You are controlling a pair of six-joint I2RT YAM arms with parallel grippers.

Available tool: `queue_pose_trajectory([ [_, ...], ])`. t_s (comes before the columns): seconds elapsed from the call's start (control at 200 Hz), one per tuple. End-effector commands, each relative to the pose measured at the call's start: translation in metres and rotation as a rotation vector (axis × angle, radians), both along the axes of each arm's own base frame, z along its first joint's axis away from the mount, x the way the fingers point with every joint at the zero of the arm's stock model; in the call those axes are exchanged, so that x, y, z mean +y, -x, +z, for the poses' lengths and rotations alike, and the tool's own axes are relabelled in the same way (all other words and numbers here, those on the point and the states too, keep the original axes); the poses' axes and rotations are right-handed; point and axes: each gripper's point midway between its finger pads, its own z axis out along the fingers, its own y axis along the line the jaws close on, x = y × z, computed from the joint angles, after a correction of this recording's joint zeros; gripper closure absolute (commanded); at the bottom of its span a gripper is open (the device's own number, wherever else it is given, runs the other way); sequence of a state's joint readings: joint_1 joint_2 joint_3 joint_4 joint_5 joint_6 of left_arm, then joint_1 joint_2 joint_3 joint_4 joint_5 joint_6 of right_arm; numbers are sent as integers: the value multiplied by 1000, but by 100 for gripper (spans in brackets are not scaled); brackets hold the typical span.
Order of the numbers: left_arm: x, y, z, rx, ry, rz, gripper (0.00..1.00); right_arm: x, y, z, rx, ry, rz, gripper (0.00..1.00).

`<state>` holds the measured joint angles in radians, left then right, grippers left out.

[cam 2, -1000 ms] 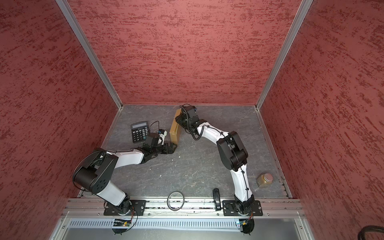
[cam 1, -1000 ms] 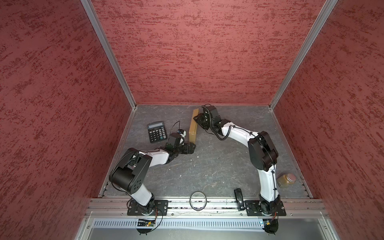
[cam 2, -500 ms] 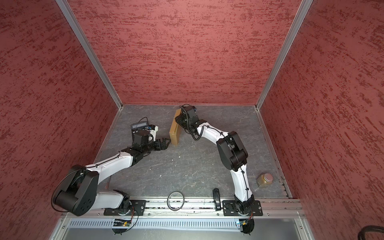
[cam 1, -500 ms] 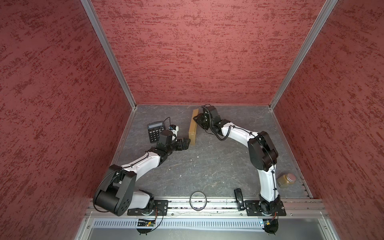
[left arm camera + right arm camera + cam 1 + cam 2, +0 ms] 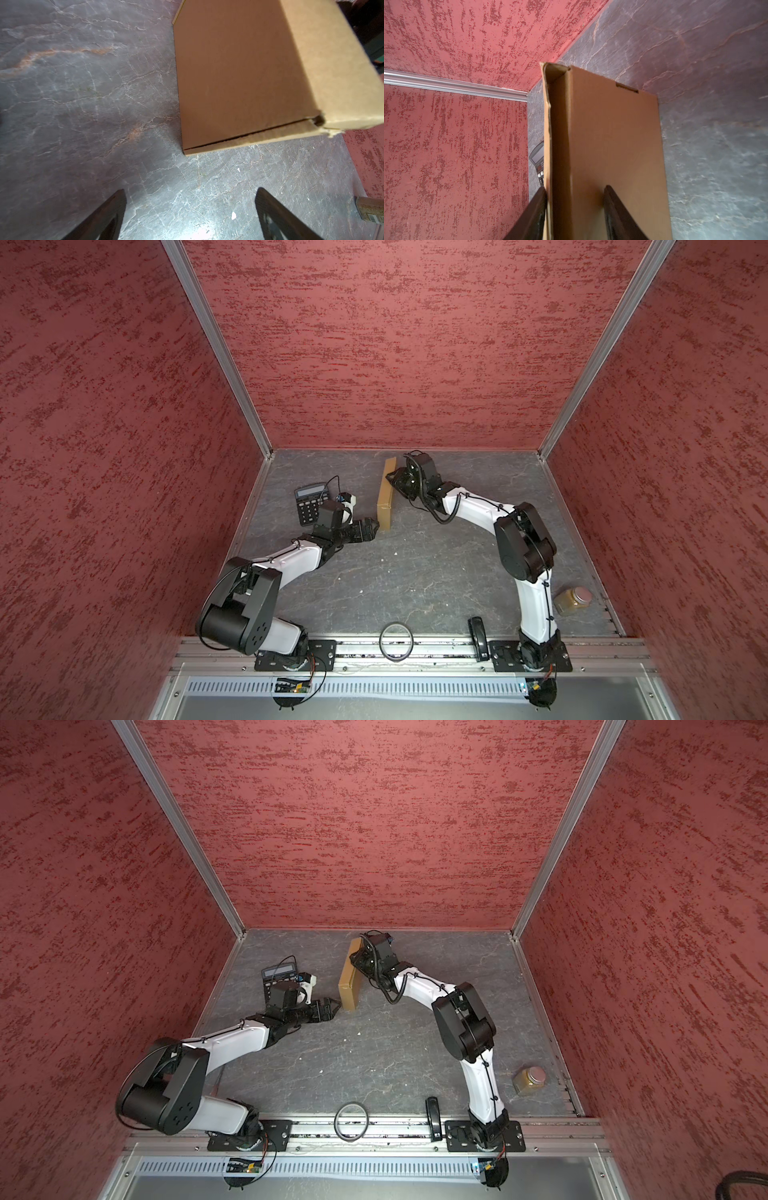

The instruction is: Fold the paper box

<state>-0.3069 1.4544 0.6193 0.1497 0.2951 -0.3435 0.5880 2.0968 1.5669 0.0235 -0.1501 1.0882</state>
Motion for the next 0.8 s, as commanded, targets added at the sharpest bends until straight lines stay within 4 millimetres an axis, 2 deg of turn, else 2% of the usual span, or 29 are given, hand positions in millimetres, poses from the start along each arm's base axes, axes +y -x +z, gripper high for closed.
queue_pose_trajectory([
  [0.0,-7,-15,18,-59,34,-12,3,-5,10,-25,76,29,-27,56],
  [0.446,-17,-42,26,-88,57,-12,2,-5,13,-29,82,24,-26,58],
  [0.791,-18,-48,38,-116,79,-1,2,-7,13,-34,91,30,-31,60],
])
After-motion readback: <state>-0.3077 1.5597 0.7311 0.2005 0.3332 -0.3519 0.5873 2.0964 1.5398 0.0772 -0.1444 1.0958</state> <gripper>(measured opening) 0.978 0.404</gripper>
